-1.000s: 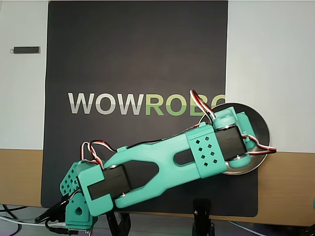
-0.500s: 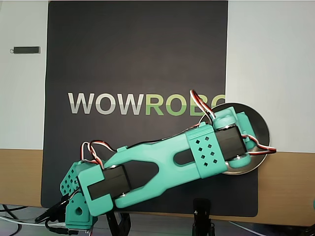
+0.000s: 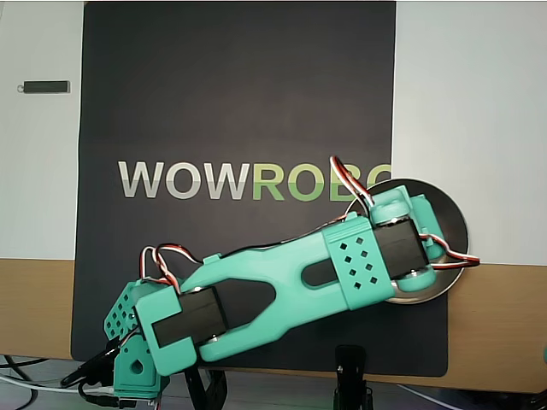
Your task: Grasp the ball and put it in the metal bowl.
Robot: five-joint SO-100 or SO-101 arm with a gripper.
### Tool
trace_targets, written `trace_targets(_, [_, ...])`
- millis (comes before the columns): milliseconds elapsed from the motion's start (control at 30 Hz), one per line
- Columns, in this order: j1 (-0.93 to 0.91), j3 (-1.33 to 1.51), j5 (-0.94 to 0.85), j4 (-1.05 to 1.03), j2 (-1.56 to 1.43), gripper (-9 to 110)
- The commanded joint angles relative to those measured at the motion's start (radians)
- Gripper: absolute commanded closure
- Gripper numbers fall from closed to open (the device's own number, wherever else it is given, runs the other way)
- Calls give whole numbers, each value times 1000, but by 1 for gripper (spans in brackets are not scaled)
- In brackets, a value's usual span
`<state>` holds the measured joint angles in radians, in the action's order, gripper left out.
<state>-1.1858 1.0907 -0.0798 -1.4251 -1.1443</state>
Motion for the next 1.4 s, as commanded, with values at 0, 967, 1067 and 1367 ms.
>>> trace_targets(0, [-3, -28, -2, -2, -5, 43])
trace_targets(967, [-8, -37, -77, -29, -17, 101])
trace_targets(1067, [6, -32, -75, -29, -20, 101])
trace_targets(1367, [135, 41, -29, -31, -109, 101])
